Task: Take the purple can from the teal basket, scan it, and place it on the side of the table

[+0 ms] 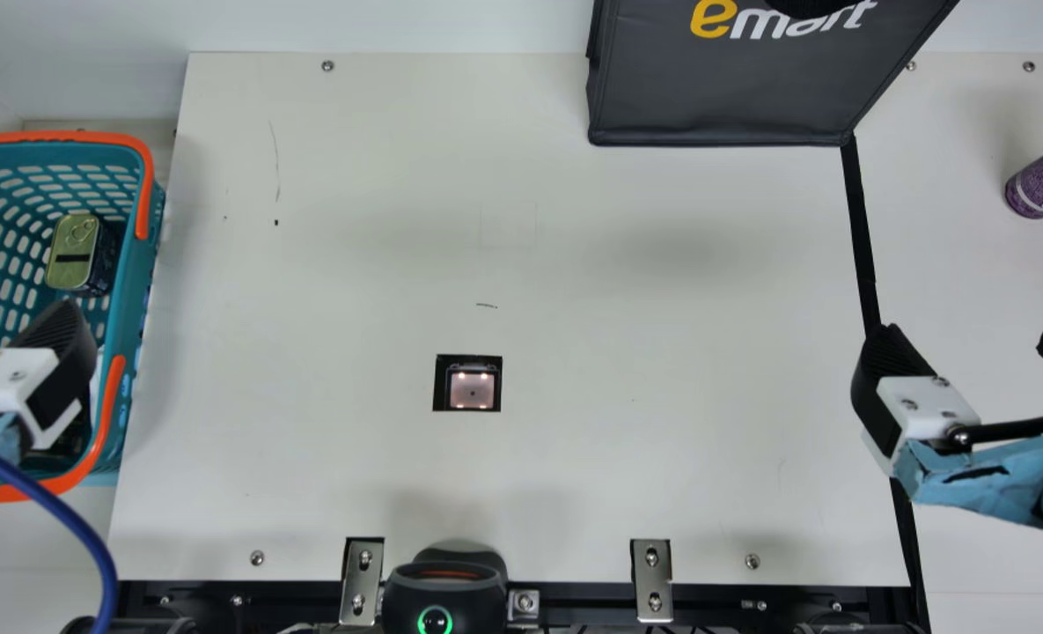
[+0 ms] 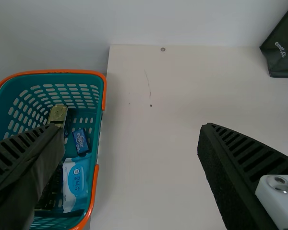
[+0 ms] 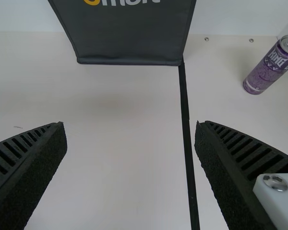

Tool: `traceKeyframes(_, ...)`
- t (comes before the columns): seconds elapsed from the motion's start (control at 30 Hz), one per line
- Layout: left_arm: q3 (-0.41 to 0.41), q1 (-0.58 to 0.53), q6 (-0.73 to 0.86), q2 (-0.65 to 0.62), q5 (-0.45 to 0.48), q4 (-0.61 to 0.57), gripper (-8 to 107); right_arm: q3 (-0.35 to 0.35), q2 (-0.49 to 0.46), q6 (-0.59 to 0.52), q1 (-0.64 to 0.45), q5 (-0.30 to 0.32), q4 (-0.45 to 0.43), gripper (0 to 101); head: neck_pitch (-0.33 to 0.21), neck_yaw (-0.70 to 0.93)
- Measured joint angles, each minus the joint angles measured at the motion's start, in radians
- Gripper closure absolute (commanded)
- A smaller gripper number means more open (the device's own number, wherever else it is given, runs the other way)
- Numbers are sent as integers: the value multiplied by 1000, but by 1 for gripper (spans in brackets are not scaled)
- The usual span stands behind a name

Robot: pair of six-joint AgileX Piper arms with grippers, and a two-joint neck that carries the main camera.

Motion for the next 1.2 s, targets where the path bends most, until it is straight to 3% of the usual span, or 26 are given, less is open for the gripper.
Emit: traceKeyframes(1.2,0,0,0,0,0,0,9,0,0,0,0,0,0,6,0,-2)
